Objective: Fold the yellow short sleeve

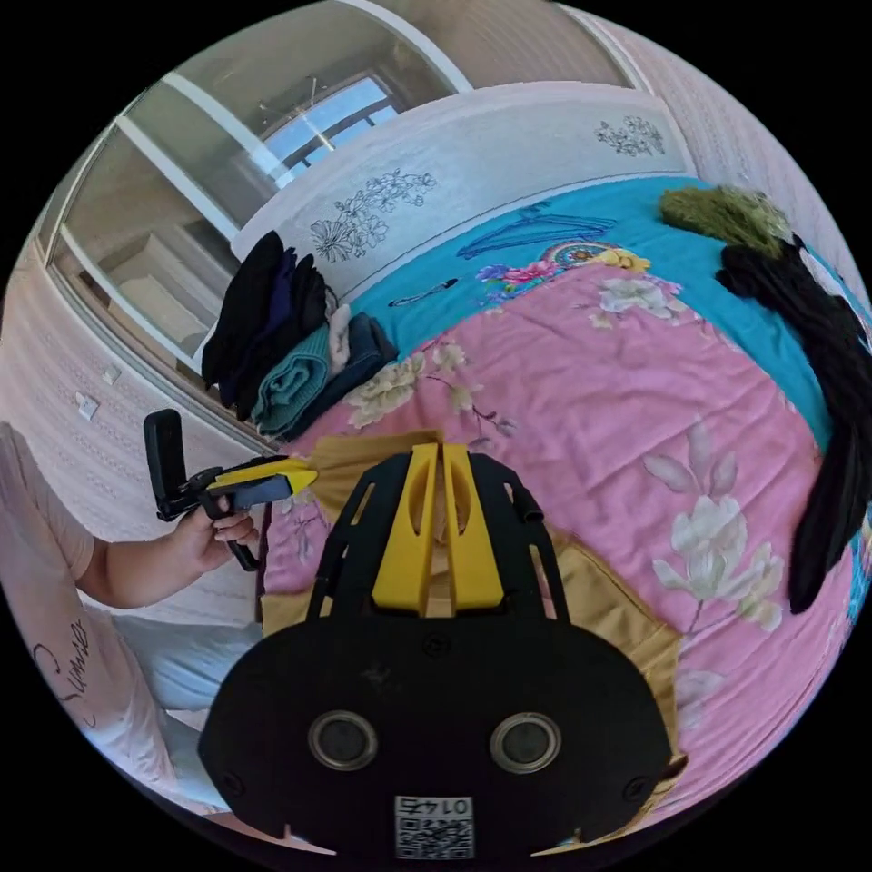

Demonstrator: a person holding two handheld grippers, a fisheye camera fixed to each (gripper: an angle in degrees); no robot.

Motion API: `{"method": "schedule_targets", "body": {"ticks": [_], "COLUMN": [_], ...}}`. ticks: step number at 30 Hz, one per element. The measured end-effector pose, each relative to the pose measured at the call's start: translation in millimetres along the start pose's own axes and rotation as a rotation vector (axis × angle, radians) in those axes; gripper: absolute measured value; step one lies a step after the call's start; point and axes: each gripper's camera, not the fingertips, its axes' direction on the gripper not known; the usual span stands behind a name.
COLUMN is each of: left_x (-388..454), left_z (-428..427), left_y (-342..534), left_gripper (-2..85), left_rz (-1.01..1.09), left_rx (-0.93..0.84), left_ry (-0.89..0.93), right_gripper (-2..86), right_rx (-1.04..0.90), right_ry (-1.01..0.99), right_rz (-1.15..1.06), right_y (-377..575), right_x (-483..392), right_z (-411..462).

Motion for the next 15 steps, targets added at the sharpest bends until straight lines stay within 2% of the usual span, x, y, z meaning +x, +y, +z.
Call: {"method": "schedule_targets", "body": {"ticks": [9, 13, 15], "left_x": [-43, -66, -85], "left_z": [-18, -11, -12], "left_y": [9, 18, 24], "left_gripper": [-1.0, -0.6, 0.3], "left_rz": [-0.184, -0.269, -0.374], "left_rx": [-0.012, -0.067, -0.114], "left_ry": [-0.163, -0.172, -0.16], "right_gripper": [0.2, 0.8, 2.0], "right_rx": [-0.211, -0.308, -0.359], "right_ry": [0.068, 0.103, 0.179], "right_rz": [-0.178, -0.228, -0.239], "right_y": [-86, -93, -89], "right_x": [-64, -81, -85], "right_z": [119, 162, 186]}}
